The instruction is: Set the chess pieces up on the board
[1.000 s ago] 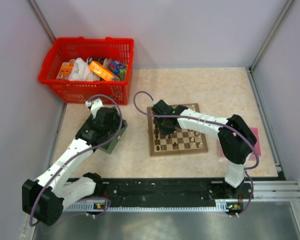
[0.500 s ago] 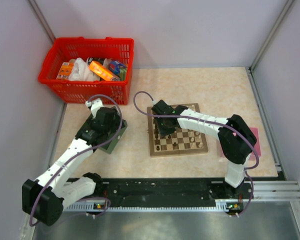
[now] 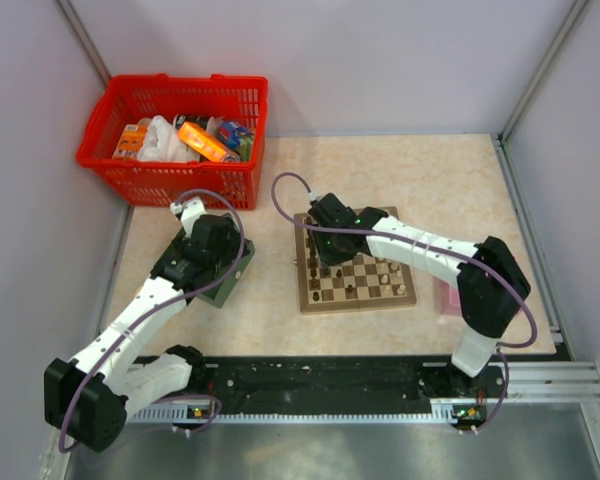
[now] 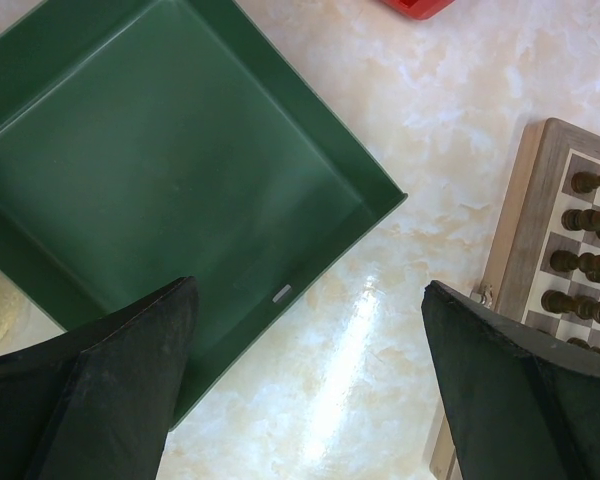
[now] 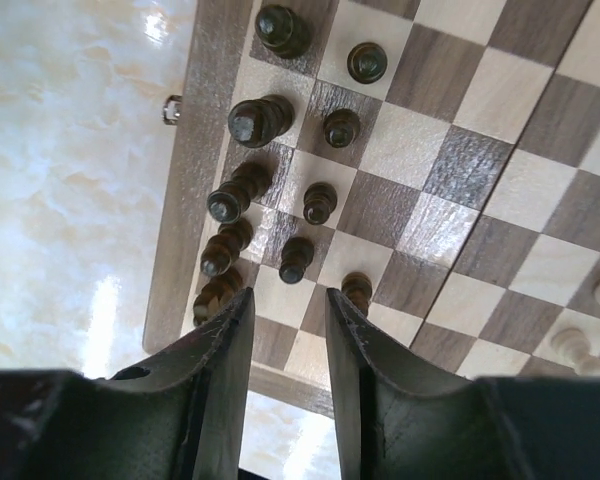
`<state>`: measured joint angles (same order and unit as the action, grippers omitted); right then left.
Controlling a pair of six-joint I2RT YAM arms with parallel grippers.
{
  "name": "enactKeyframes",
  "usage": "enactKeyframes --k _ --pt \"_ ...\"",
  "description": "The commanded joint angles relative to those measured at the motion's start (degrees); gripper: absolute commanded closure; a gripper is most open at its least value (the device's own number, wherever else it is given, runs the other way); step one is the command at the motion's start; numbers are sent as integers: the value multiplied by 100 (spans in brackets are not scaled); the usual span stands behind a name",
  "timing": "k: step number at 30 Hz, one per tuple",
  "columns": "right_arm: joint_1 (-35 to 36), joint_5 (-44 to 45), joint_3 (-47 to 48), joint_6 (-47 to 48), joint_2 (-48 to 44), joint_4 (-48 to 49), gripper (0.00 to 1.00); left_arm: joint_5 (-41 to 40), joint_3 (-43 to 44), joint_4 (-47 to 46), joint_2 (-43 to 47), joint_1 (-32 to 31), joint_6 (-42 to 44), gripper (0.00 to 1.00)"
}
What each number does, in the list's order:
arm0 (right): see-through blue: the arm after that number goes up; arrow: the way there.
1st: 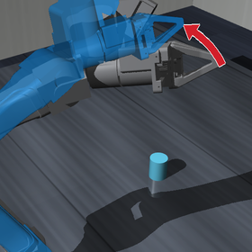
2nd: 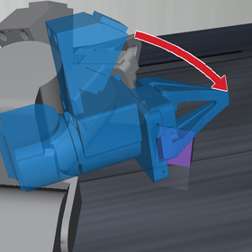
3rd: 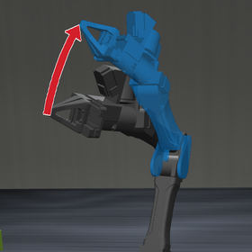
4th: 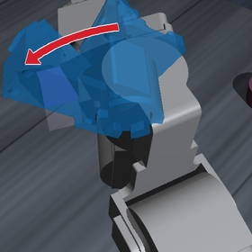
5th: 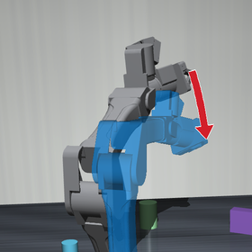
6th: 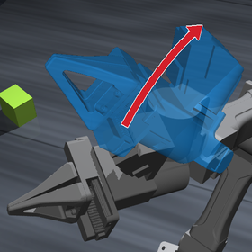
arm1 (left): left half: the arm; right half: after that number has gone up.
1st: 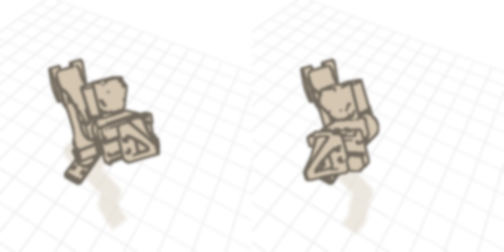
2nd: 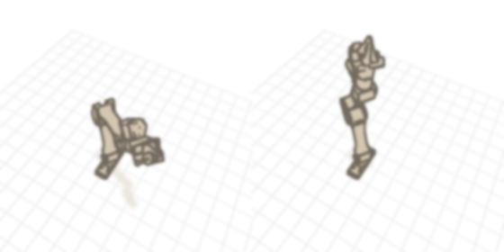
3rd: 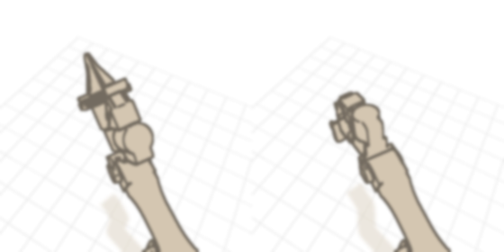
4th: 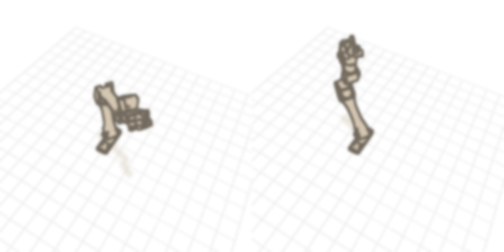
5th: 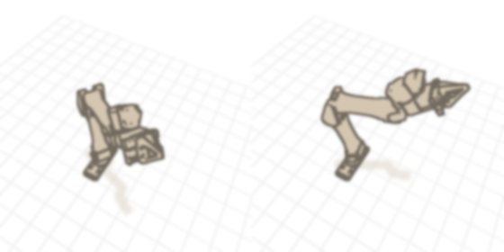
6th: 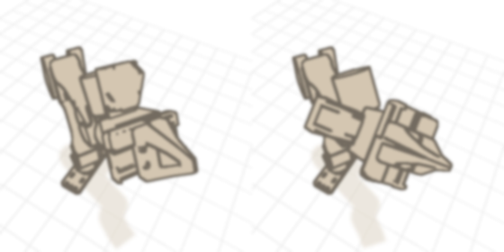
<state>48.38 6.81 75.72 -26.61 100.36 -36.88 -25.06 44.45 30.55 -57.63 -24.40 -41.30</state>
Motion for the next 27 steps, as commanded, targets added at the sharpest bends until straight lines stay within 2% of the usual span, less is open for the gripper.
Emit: enactKeyframes --k 1,3,5,6,7,9,12,17,24,27 --pt "40 259 -66 33 -613 41 63 -140 126 -31 58 23 -27 1" --pt "-4 356 -136 -11 -736 41 54 -87 134 -31 41 32 -45 1" --pt "-65 470 -215 -54 -859 41 51 -130 143 30 67 23 -115 1" --pt "-100 575 -268 -107 -938 41 45 -157 126 57 93 23 -141 1" --pt "-118 724 -321 -160 -1017 23 33 -175 117 74 137 23 -159 1" --pt "-136 1084 -356 -291 -1175 -117 15 -175 73 109 207 23 -150 1" --pt "-127 1682 -392 -529 -1474 -389 1 -175 38 171 339 32 -142 1" --pt "-171 2395 -751 -933 -2089 -443 1 -201 29 197 445 23 -150 1" --pt "-741 1518 -1639 -793 -2539 497 1 -508 214 945 498 23 -264 1" --pt "-795 1027 -1386 -618 -2337 341 1 -535 47 882 621 23 -326 1"
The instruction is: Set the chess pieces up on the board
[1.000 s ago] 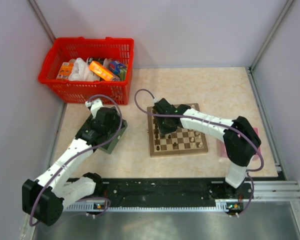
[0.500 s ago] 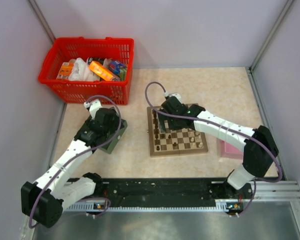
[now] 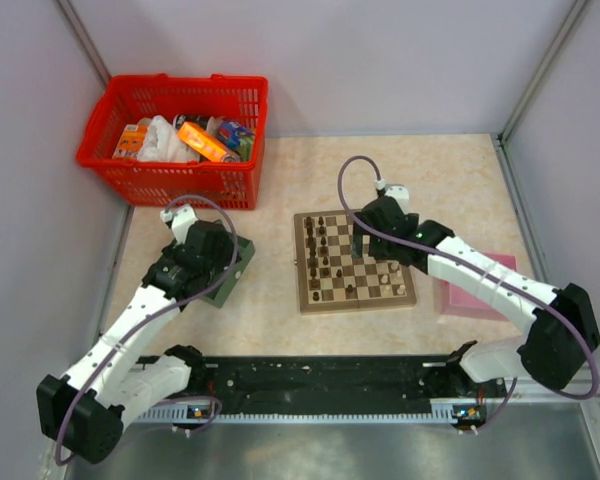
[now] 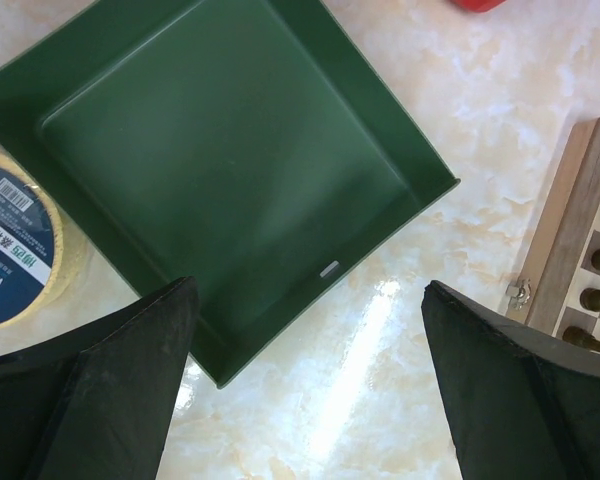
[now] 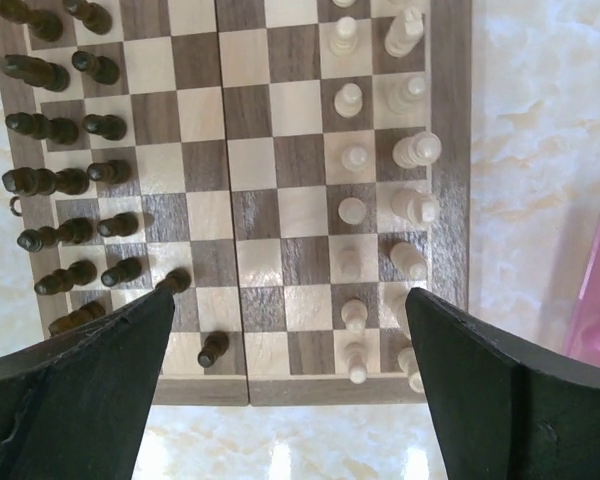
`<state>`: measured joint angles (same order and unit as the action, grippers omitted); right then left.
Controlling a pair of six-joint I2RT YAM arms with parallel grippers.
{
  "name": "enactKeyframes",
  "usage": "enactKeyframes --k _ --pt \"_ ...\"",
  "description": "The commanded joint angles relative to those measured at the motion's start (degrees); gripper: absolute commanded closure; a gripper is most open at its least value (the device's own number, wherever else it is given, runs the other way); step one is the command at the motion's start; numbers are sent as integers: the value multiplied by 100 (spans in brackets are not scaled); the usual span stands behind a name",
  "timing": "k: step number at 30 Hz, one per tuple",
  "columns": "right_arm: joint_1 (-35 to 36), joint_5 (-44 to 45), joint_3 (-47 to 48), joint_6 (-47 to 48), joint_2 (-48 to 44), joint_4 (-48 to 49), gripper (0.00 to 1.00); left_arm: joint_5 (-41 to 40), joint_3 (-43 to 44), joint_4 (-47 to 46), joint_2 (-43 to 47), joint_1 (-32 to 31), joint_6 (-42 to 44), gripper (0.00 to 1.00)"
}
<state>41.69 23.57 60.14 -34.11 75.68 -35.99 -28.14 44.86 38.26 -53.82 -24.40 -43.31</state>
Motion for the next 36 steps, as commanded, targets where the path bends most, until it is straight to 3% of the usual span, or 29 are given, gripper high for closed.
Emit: enactKeyframes --k 1,6,18,36 --pt "-135 -809 269 202 166 241 1 -218 5 146 275 23 -203 1" --pt "-135 -1346 516 387 298 224 5 -209 -118 -3 486 23 -379 1" --pt "-100 -1821 446 387 957 83 43 212 -417 129 601 23 -503 2" --pt "296 -1575 982 493 1950 66 55 213 -487 -38 619 23 -363 2"
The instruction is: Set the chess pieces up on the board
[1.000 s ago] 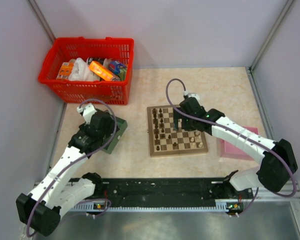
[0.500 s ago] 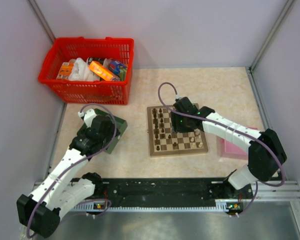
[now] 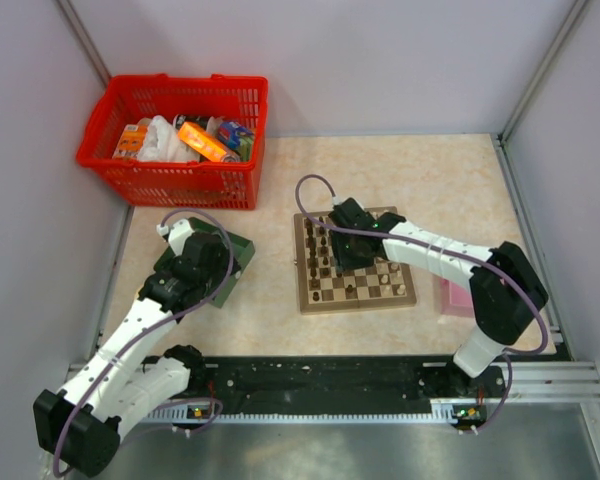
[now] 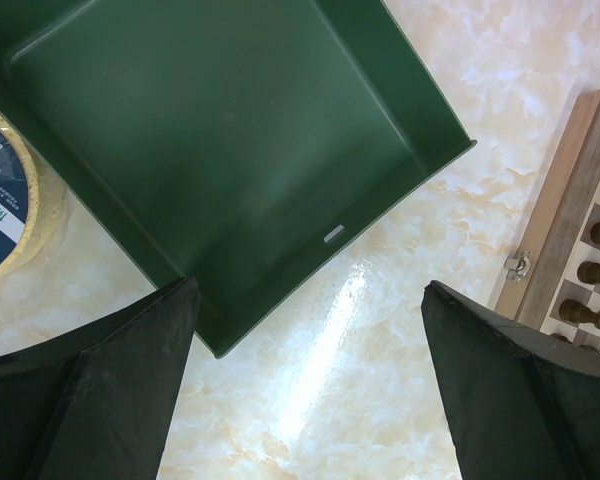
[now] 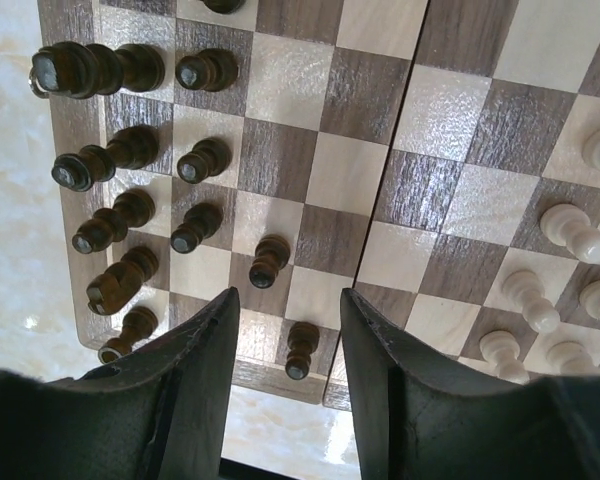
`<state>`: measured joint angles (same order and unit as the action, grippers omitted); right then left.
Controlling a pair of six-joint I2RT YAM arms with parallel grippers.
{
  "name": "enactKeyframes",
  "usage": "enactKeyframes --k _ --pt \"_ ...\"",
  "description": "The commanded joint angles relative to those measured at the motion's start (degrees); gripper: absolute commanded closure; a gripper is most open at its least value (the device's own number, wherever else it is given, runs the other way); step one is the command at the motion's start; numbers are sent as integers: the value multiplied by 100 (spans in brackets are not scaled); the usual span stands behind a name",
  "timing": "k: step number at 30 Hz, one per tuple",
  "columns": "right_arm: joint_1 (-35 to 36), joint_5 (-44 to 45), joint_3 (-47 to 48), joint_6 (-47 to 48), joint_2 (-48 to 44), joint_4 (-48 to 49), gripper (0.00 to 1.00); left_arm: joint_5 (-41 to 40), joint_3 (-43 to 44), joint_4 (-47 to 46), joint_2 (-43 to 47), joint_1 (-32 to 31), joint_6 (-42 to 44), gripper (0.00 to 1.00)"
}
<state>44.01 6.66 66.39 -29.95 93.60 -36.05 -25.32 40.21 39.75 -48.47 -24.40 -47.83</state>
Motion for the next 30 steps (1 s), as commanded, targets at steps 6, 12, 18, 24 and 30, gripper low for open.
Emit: enactKeyframes --k 6,12,18,24,30 --pt "108 73 524 95 360 81 59 -87 -30 -213 65 23 108 2" --pt "108 81 507 113 413 81 60 -96 -13 -213 13 23 99 2" --pt "108 -32 515 130 518 107 69 -78 -57 -204 -22 23 55 2" --pt "117 -59 550 122 571 125 70 -78 -66 -204 -22 23 55 2" --pt "125 -85 542 139 554 134 77 -113 -100 -178 22 23 55 2"
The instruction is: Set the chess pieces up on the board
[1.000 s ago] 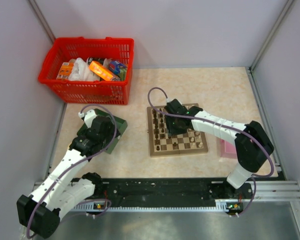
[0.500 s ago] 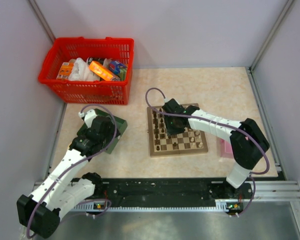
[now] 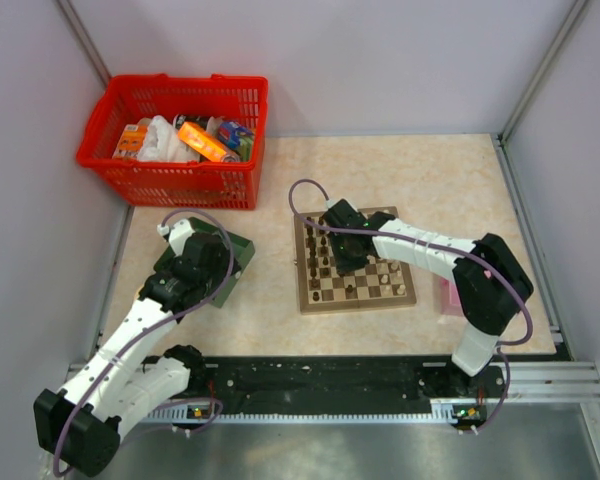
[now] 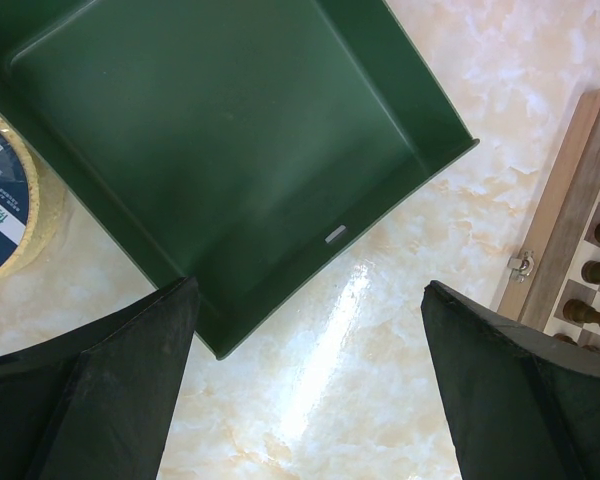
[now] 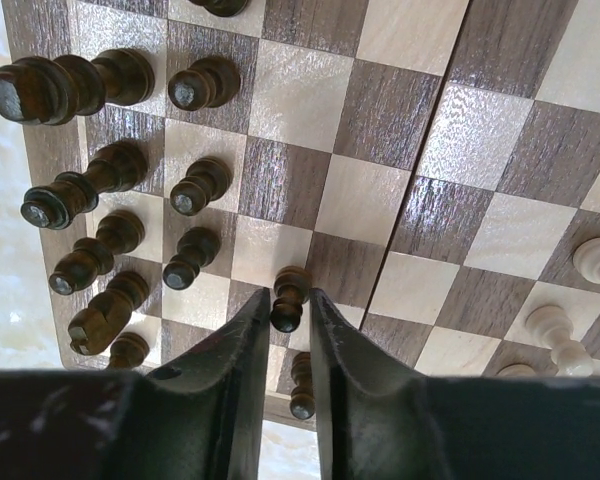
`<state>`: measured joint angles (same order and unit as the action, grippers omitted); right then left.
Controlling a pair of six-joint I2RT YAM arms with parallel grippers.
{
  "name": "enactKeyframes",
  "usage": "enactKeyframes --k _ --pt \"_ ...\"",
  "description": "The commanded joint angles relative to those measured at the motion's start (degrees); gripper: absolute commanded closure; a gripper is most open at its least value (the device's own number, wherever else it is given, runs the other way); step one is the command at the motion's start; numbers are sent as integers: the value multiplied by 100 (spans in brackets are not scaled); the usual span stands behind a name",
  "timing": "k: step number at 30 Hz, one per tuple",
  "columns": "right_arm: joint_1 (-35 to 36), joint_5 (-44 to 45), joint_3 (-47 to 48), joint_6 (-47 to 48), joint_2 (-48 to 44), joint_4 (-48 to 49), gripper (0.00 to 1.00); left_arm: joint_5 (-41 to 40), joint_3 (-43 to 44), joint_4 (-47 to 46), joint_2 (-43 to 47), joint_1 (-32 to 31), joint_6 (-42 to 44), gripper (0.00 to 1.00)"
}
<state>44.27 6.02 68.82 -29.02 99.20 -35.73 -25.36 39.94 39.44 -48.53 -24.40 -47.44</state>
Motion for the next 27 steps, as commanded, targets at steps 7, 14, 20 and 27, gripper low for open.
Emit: enactKeyframes --k 7,14,20,27 --pt "231 92 334 80 -216 5 91 -91 -74 -121 46 23 -2 2" --pt "459 171 255 1 -506 -101 91 -109 -92 -77 151 23 -46 2" --pt "591 154 106 -104 -542 -101 91 -109 -92 -68 169 23 -55 3" --pt "714 136 123 -140 -340 4 91 -109 -83 -24 178 23 -72 3"
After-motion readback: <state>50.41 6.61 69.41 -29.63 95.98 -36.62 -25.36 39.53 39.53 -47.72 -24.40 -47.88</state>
